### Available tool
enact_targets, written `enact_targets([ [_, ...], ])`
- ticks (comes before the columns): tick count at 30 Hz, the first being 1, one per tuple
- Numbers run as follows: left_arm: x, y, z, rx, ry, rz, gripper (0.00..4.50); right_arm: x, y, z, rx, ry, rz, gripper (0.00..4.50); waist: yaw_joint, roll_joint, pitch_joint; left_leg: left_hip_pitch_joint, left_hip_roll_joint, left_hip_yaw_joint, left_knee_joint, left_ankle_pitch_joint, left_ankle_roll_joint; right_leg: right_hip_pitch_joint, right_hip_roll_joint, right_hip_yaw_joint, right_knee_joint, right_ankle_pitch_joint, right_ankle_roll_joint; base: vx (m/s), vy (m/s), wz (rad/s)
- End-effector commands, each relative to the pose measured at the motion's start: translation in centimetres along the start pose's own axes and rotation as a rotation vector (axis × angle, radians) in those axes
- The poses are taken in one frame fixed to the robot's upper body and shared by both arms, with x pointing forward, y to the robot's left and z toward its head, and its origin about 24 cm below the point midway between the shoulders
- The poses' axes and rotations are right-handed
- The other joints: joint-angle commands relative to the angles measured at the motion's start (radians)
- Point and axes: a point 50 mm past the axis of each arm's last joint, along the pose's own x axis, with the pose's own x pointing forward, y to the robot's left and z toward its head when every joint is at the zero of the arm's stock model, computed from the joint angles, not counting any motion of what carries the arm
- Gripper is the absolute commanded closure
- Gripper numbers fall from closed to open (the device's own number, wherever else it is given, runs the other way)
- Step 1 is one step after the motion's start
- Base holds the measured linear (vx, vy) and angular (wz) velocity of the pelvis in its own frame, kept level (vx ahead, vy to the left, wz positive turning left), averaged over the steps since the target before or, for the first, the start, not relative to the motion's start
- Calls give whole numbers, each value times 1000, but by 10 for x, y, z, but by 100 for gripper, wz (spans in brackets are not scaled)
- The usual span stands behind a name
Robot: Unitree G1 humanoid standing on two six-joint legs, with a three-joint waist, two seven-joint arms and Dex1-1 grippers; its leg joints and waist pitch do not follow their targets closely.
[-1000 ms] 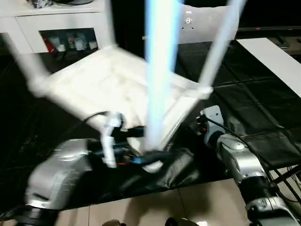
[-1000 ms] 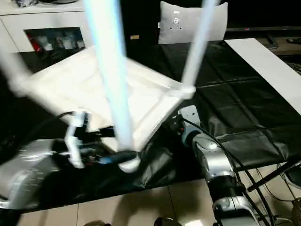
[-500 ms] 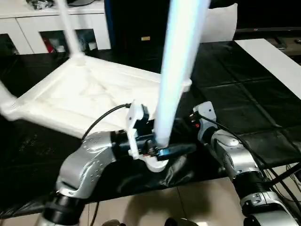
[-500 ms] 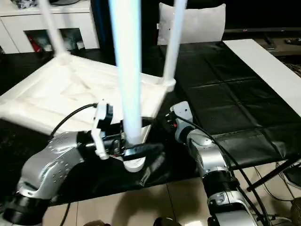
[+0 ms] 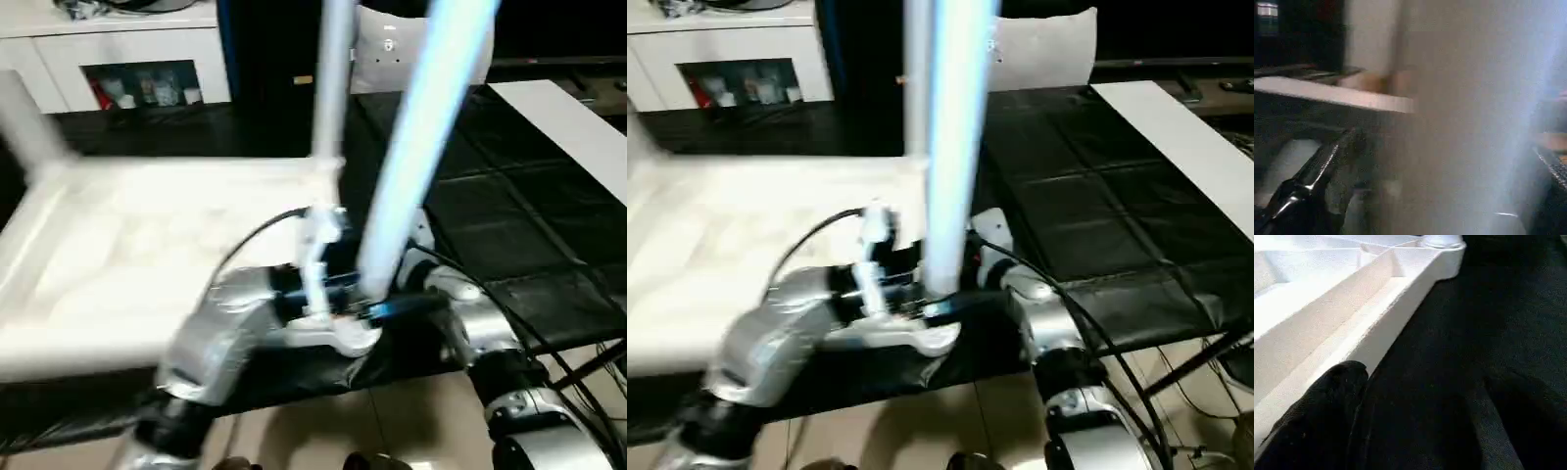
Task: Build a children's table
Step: Rotate table base
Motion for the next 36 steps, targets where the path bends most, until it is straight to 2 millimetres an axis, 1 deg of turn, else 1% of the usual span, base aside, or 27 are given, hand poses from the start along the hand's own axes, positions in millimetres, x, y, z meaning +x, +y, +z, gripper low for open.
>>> enact_targets([
  [1,-6,12,1,41,9,83,0,-5,-13,-1,-3,6,-50,5,9,-7,-84,-5,54,-27,-63,-74,76,77,-94,78,-84,-353,-56,0,0,0],
  [3,-19,24,4,78,26,128,0,-19,-31,-12,6,44,-118,5,14,-9,-85,-5,55,-27,-62,-69,71,76,-95,78,-83,-362,-41,0,0,0],
  [4,-19,24,4,78,26,128,0,-19,-31,-12,6,44,-118,5,15,-8,-85,-5,55,-27,-63,-68,72,75,-95,78,-83,-360,-38,0,0,0],
  [5,-25,27,5,85,33,142,0,-26,-38,-17,11,62,-143,5,17,-6,-86,-5,55,-27,-62,-63,72,74,-93,78,-80,-350,-37,0,0,0],
  [7,-30,29,5,88,42,147,0,-32,-43,-23,14,83,-158,5,20,-8,-86,-7,53,-26,-61,-57,75,75,-93,78,-79,-336,-41,0,0,0],
  [10,-39,28,2,95,90,123,0,-43,-53,-28,9,95,-184,5,21,-8,-85,-8,53,-27,-61,-56,87,74,-94,76,-79,-336,-48,0,0,0],
  [11,-48,22,-5,79,146,57,0,-51,-59,-27,2,77,-183,5,21,-8,-84,-6,56,-27,-62,-61,90,72,-95,77,-77,-341,-52,0,0,0],
  [12,-48,22,-5,79,146,57,0,-51,-59,-27,2,77,-183,5,22,-7,-84,-6,58,-28,-63,-63,92,72,-96,77,-77,-343,-54,0,0,0],
  [13,-52,20,-9,75,179,30,0,-54,-61,-23,-1,54,-163,5,21,-5,-82,-2,56,-25,-62,-64,95,67,-91,78,-79,-348,-56,0,0,0],
  [15,-59,19,-16,83,241,10,0,-59,-61,-17,0,12,-113,5,27,-4,-81,-2,57,-26,-64,-75,101,67,-92,78,-80,-357,-48,0,0,0],
  [16,-63,19,-20,84,280,5,0,-62,-61,-13,-10,-14,-81,5,27,-7,-80,-2,58,-27,-65,-81,103,67,-90,78,-80,-359,-44,0,0,0],
  [17,-69,22,-26,90,343,13,0,-67,-60,-6,-28,-52,-31,5,28,-6,-78,-1,59,-27,-66,-88,105,65,-91,78,-83,-369,-39,0,0,0],
  [18,-69,22,-26,90,343,13,0,-67,-60,-6,-28,-52,-31,5,29,-6,-78,-1,58,-26,-65,-91,107,66,-90,77,-84,-374,-34,0,0,0],
  [19,-72,24,-29,92,373,25,0,-70,-60,-3,-37,-70,-5,5,30,-5,-81,-1,59,-28,-65,-87,101,67,-92,77,-83,-375,-39,0,0,0],
  [20,-77,28,-34,99,426,35,35,-76,-60,2,-60,-86,40,0,31,-6,-78,-1,56,-26,-65,-93,100,67,-90,76,-87,-386,-34,0,0,0],
  [21,-78,28,-35,101,441,34,35,-77,-60,4,-68,-89,53,0,33,-7,-78,1,56,-26,-66,-99,101,66,-90,78,-89,-399,-23,0,0,0],
  [22,-85,31,-39,75,501,46,41,-86,-58,9,-96,-93,120,0,33,-7,-78,-1,55,-26,-66,-100,101,68,-89,76,-88,-403,-19,0,0,0],
  [23,-87,31,-40,69,520,49,56,-90,-58,10,-103,-92,148,0,37,-8,-81,0,54,-26,-64,-98,101,70,-89,76,-90,-414,-8,0,0,0],
  [24,-88,32,-41,61,527,54,71,-94,-57,12,-107,-90,172,0,40,-8,-80,-1,52,-26,-64,-94,100,69,-89,75,-92,-424,3,0,0,0],
  [27,-87,32,-41,71,526,51,83,-101,-53,14,-112,-84,227,0,44,-9,-82,-3,52,-27,-64,-85,101,70,-89,71,-97,-429,5,0,0,0],
  [28,-88,33,-44,103,559,27,89,-109,-47,15,-112,-73,301,0,45,-9,-84,-3,51,-28,-63,-85,106,71,-87,70,-98,-428,9,0,0,0],
  [29,-88,33,-45,102,571,26,115,-112,-44,15,-117,-65,330,0,49,-9,-85,-2,53,-29,-63,-88,109,70,-88,71,-97,-427,20,0,0,0],
  [30,-89,34,-46,100,579,30,115,-114,-42,14,-122,-56,354,0,50,-9,-86,-3,51,-28,-63,-89,105,70,-88,68,-99,-432,25,0,0,0],
  [33,-90,36,-48,83,617,46,146,-121,-35,13,-121,-34,425,0,52,-6,-88,-3,49,-28,-62,-93,98,70,-87,64,-104,-447,38,0,0,0],
  [34,-91,36,-49,79,623,41,146,-123,-33,13,-118,-34,442,0,52,-6,-87,-2,49,-28,-62,-96,98,69,-87,63,-108,-453,40,0,0,0],
  [35,-91,35,-49,79,626,31,156,-124,-31,13,-113,-35,457,0,53,-3,-87,2,51,-29,-63,-106,96,67,-87,60,-112,-465,38,0,0,0],
  [36,-91,34,-50,79,627,25,165,-124,-30,13,-110,-36,463,0,51,-2,-87,1,51,-30,-63,-110,95,68,-87,59,-111,-465,36,0,0,0],
])
